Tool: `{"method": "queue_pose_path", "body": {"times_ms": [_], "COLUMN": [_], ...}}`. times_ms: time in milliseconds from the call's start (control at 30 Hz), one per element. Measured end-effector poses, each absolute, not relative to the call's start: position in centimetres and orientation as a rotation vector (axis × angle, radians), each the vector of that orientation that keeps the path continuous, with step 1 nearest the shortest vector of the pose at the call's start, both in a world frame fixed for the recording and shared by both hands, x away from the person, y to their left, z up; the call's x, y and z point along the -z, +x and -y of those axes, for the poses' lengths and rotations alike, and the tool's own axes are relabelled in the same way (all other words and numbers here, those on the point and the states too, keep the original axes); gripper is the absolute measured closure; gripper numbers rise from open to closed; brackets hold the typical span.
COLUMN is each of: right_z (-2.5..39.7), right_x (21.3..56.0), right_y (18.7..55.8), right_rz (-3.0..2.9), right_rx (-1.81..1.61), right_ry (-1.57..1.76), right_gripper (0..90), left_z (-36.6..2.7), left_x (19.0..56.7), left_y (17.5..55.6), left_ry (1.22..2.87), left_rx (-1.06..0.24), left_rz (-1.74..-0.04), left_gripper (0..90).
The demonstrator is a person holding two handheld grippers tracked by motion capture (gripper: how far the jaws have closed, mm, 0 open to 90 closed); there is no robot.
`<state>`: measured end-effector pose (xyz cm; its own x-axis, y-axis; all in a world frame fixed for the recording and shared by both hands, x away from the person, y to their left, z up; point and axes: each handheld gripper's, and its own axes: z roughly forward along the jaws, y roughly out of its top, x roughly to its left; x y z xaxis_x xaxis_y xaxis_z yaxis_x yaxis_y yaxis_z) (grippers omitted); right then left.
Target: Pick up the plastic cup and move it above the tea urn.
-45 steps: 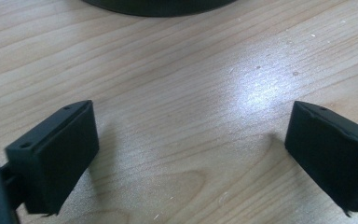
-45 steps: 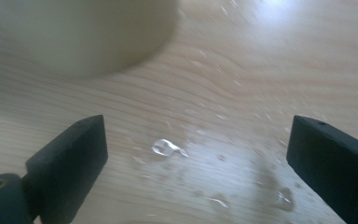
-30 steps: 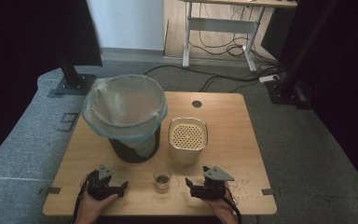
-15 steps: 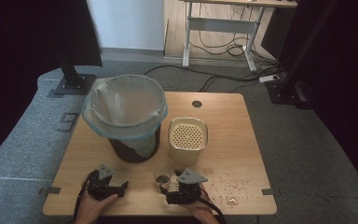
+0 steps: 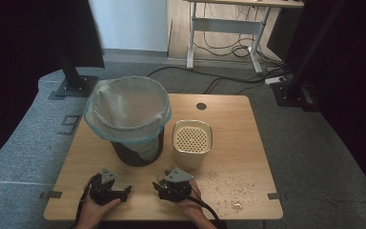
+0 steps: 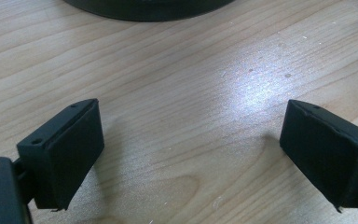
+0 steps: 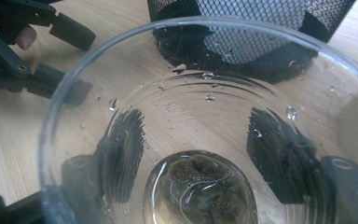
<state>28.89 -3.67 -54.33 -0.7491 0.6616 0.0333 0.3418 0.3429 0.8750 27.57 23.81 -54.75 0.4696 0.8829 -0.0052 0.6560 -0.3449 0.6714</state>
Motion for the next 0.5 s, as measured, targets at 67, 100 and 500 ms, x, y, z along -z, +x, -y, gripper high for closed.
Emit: {"method": "queue_pose_path", "body": {"times_ms": [67, 100, 500], "right_z": [4.1, 4.4, 8.2], "right_x": [54.2, 54.0, 49.1], "right_y": [28.9, 28.9, 27.1], "right_rz": [-2.271, -2.255, -2.126], "right_rx": [-1.388, -1.402, -1.534], "right_ry": [0.912, 0.925, 0.893], "right_gripper": [38.6, 39.0, 40.5], "left_z": [-23.8, -23.8, -23.8], "left_x": [54.7, 54.7, 54.7], "left_y": [27.6, 27.6, 27.6], "left_ry": [2.111, 2.111, 2.114], "left_rx": [-0.484, -0.483, -0.481], "left_rz": [-1.271, -1.271, -1.266], "left_gripper": [5.7, 5.7, 5.9]}}
